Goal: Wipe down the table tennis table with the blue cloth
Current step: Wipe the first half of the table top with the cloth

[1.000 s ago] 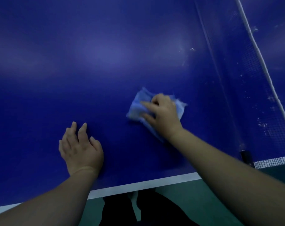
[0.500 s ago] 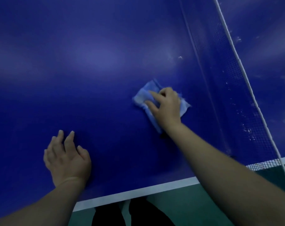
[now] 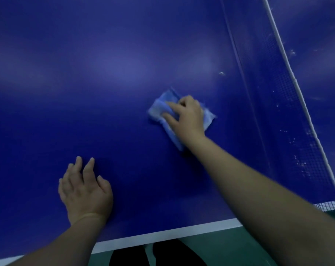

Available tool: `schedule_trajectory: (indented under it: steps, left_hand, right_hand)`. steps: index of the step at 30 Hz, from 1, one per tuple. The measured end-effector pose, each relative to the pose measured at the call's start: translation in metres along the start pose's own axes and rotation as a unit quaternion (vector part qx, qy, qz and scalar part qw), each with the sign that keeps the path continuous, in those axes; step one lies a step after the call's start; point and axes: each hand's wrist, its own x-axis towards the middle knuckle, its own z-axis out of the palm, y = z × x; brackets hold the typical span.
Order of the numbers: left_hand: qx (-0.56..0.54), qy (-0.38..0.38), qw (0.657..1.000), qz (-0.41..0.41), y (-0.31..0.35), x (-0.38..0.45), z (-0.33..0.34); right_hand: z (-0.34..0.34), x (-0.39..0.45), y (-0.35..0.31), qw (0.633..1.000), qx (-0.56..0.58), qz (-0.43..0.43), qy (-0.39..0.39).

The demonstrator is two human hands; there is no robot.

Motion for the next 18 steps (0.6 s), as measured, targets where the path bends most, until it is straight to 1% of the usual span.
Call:
schedule_trajectory:
  steps: [1,2,3,5,6,8,9,11,13,15,16,17,18]
  left_hand:
    - [0.002,-0.003,1.0,0.001,0.0,0.0,0.0]
    - [0.004,-0.005,1.0,0.002,0.001,0.0,-0.001]
    - [0.006,-0.007,1.0,0.002,0.001,0.0,-0.001]
    - [0.009,-0.009,1.0,-0.001,0.002,0.0,-0.002]
    - [0.01,-0.008,1.0,-0.001,0.002,0.0,-0.001]
    - [0.011,-0.006,1.0,0.001,0.002,0.0,0.0]
    - [0.011,-0.006,1.0,0.001,0.002,0.0,0.0]
    - [0.013,-0.009,1.0,0.0,0.002,-0.001,0.0]
    - [0.017,-0.016,1.0,-0.003,0.002,-0.001,0.0]
    - [0.019,-0.021,1.0,-0.007,0.003,-0.001,0.0]
    - [0.02,-0.023,1.0,-0.008,0.003,-0.001,-0.001]
    - [0.021,-0.026,0.999,-0.009,0.004,-0.001,-0.001]
    - [0.021,-0.028,0.999,-0.009,0.004,-0.001,-0.001]
  right_hand:
    - [-0.004,-0.015,0.006,1.0,0.006,-0.008,0.008]
    - [-0.01,-0.019,0.019,0.999,-0.001,0.018,0.029]
    - [-0.017,-0.012,0.033,0.995,-0.018,0.075,0.058]
    - [-0.03,0.023,0.064,0.97,-0.052,0.206,0.121]
    - [-0.035,0.046,0.077,0.957,-0.061,0.245,0.144]
    - [-0.041,0.089,0.087,0.946,-0.063,0.28,0.15]
    - [-0.039,0.105,0.084,0.951,-0.064,0.272,0.133]
    - [-0.027,0.118,0.063,0.973,-0.062,0.208,0.075]
    - [-0.008,0.094,0.032,0.994,-0.046,0.1,0.019]
    - [0.002,0.048,0.012,1.0,-0.012,0.005,-0.011]
    - [0.001,0.032,0.016,1.0,-0.005,-0.015,-0.003]
    - [-0.003,0.028,0.026,1.0,-0.008,-0.003,0.017]
    - [-0.008,0.037,0.039,0.998,-0.021,0.037,0.048]
